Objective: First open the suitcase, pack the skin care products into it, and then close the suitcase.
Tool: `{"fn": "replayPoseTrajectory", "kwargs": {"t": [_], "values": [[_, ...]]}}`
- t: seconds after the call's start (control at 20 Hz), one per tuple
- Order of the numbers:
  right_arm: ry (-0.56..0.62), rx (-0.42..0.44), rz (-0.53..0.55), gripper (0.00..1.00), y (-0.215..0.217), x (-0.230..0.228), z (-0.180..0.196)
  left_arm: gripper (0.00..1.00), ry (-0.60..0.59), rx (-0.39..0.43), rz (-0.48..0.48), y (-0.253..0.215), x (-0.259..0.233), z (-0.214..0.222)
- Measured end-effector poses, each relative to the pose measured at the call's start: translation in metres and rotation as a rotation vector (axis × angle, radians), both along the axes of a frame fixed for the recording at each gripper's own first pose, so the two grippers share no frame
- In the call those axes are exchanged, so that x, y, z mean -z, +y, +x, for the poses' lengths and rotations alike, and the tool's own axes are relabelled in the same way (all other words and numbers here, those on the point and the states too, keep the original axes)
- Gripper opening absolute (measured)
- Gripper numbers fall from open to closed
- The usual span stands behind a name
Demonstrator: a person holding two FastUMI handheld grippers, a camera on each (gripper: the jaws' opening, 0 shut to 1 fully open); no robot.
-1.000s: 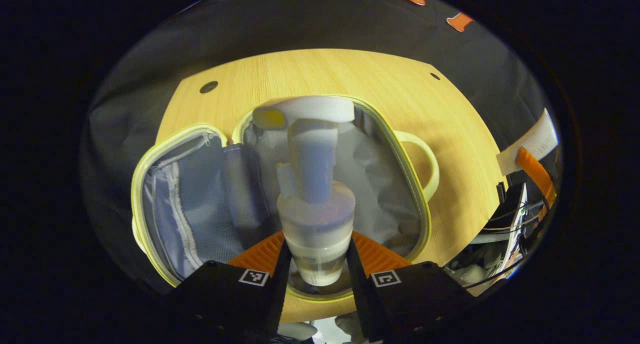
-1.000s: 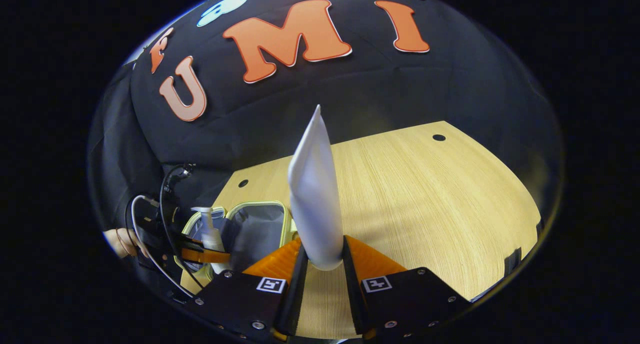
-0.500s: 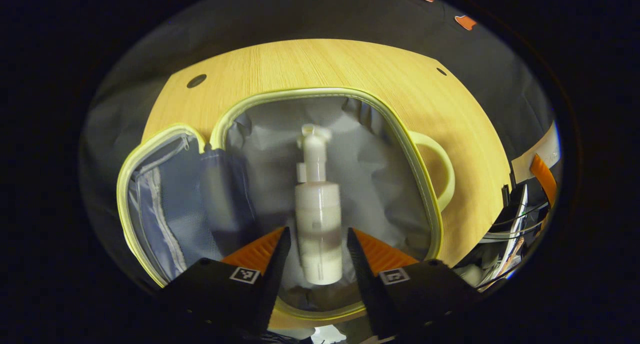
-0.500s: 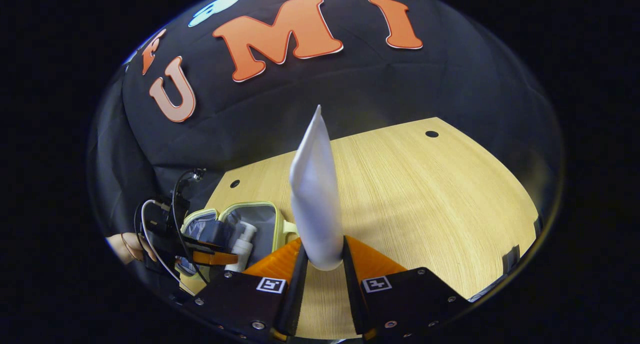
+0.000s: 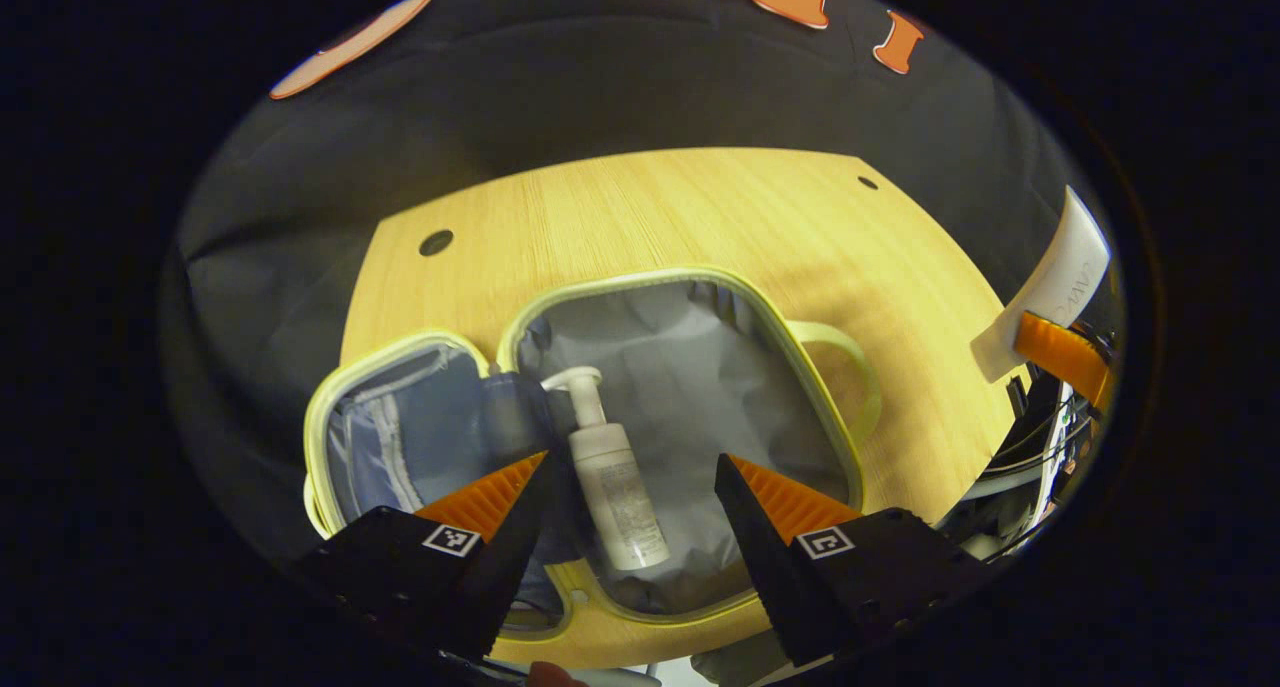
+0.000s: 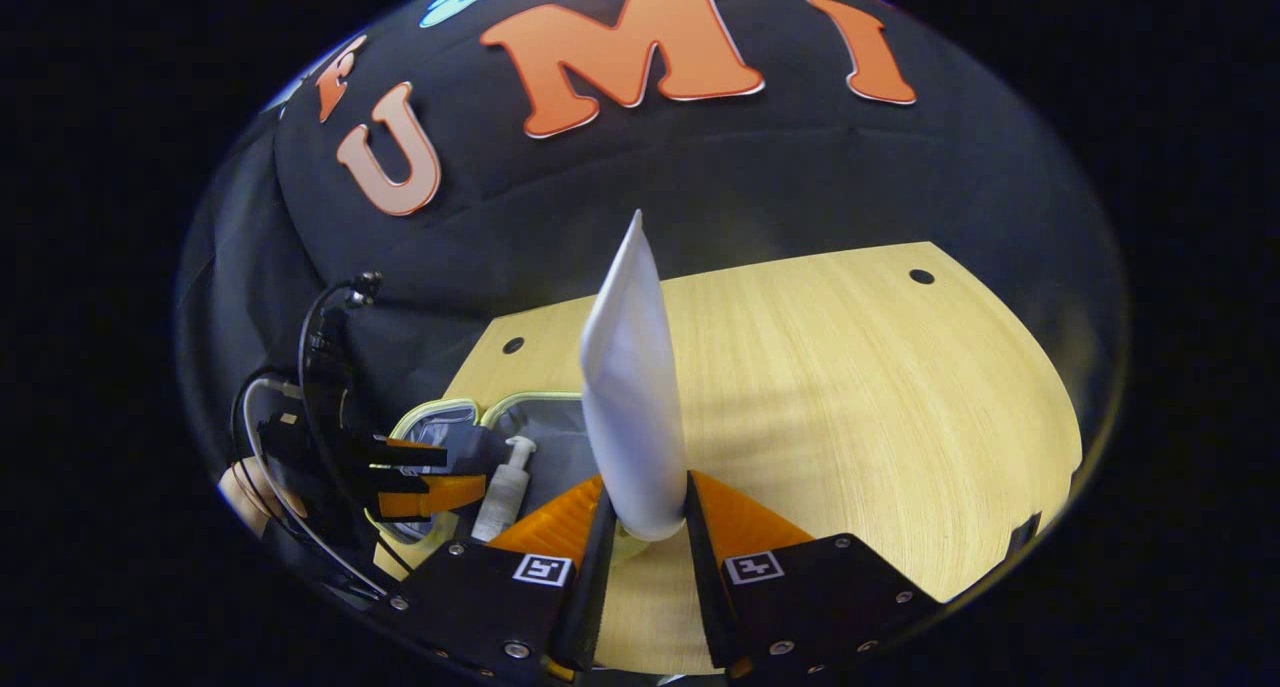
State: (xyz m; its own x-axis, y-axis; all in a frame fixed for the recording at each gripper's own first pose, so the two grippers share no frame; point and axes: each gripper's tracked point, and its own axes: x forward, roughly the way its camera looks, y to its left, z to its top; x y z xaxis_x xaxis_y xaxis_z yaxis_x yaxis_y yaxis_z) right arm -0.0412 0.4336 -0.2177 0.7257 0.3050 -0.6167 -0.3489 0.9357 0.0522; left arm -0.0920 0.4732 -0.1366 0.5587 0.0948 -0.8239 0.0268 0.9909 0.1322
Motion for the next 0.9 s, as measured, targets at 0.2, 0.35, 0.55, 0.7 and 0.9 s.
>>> {"fn": "replayPoseTrajectory", "kwargs": {"t": [0.2,0.35,0.55,0.7,0.9], "values": [[0.032,-0.099,-0.056,0.41,0.044,0.001,-0.004,0.99,-0.151,-0.02,-0.03,0.012,-0.045,-0.009],[0.083,-0.153,-0.095,0.41,0.079,0.007,-0.012,0.99,-0.235,-0.05,-0.011,0.041,-0.069,-0.027],[0.205,-0.181,-0.161,0.42,0.113,0.045,-0.02,0.99,-0.296,-0.1,0.019,0.08,-0.094,-0.061],[0.303,-0.184,-0.257,0.42,0.119,0.087,-0.022,0.99,-0.318,-0.133,0.031,0.108,-0.099,-0.08],[0.425,-0.143,-0.306,0.42,0.122,0.137,-0.021,0.99,-0.341,-0.129,0.029,0.122,-0.105,-0.096]]}}
